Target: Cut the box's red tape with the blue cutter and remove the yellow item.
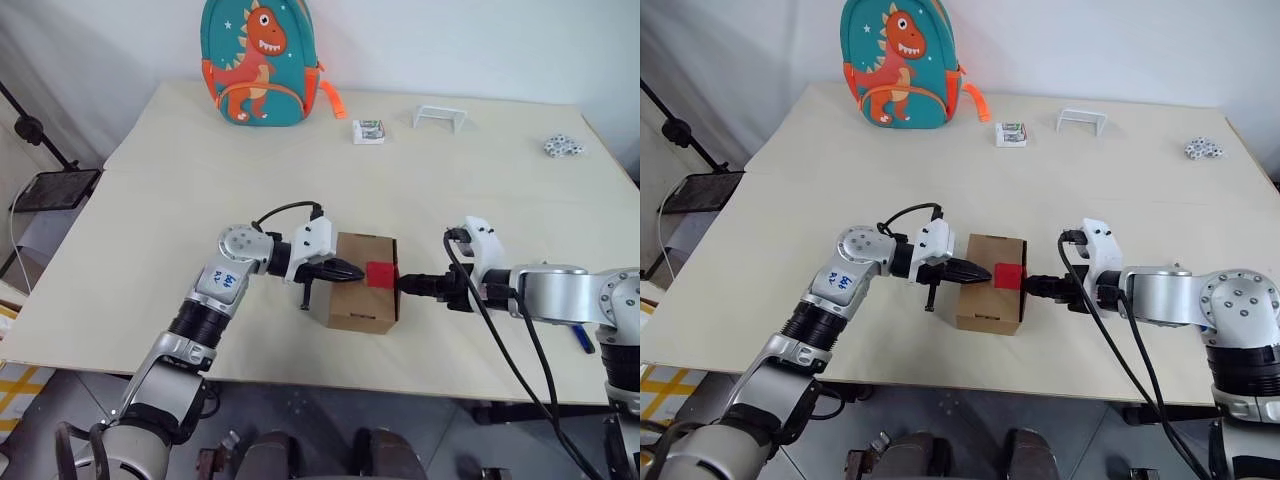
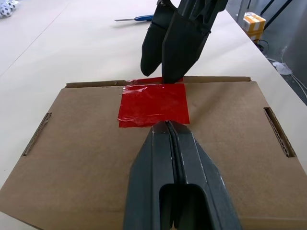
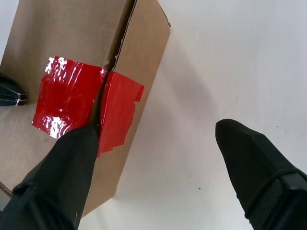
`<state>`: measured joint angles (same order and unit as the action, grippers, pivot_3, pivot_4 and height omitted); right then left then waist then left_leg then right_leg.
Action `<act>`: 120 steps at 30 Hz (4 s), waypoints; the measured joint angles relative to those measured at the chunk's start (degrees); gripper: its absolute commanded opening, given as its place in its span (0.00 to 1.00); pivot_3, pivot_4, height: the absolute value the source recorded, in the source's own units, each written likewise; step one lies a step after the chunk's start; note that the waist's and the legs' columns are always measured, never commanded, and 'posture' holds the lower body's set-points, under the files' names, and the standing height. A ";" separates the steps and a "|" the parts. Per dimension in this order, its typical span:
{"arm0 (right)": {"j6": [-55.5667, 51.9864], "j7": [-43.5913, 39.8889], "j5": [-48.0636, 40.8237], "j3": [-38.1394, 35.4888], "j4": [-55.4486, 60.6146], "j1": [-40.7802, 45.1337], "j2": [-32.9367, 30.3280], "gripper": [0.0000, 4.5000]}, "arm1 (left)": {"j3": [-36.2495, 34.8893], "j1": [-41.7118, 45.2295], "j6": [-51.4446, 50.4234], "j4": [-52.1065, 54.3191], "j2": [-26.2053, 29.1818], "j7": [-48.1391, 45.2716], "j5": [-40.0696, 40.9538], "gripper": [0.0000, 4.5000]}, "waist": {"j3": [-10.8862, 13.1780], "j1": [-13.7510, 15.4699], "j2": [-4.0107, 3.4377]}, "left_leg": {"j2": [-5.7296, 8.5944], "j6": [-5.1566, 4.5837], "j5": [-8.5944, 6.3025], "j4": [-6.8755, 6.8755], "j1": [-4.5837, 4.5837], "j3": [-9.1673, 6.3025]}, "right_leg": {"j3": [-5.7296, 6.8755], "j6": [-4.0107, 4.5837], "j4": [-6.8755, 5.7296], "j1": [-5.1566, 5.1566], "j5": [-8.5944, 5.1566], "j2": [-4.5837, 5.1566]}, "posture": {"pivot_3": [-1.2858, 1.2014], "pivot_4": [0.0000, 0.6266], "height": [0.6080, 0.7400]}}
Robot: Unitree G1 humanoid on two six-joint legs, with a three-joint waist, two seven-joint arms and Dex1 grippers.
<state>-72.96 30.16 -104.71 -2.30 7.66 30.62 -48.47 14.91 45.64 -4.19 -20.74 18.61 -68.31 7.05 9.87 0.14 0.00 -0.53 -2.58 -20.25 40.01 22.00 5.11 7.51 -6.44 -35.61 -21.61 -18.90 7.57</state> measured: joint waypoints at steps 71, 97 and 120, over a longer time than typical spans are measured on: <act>-2.06 -24.03 -4.84 -4.55 -23.14 -6.55 -0.24 0.90 | 1.91 -0.02 -2.14 3.04 0.97 -1.38 -0.32 0.00 | -0.01 1.20 0.04 | 0.00 -0.11 -0.01 0.04 0.07 -0.03 | 0.15 -0.05 0.17 0.09 0.03 -0.06 | 0.52 0.24 1.00; -9.30 -41.79 22.02 -10.13 -29.05 -2.25 8.20 0.09 | 1.92 -0.14 -3.29 4.28 2.86 -1.90 -0.38 0.00 | -0.04 0.01 0.08 | -0.06 -0.08 0.00 0.04 0.00 -0.02 | 0.10 -0.05 0.09 0.11 0.03 -0.06 | 0.52 0.24 1.00; -13.15 -48.85 37.86 -14.48 -24.22 -0.12 16.14 0.39 | 1.94 -0.14 -3.21 3.95 3.14 -2.34 -0.58 0.00 | -0.13 -1.68 0.22 | -0.18 -0.01 0.04 -0.06 -0.30 0.14 | -0.14 -0.05 0.00 0.17 0.03 -0.04 | 0.52 0.24 1.00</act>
<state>-86.11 -18.69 -66.85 -16.78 -16.56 30.50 -32.33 16.86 45.51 -7.39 -16.80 21.75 -70.65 6.46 9.74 -1.54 0.22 -0.71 -2.58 -20.22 39.96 21.70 5.25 7.37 -6.49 -35.62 -21.44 -18.87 7.53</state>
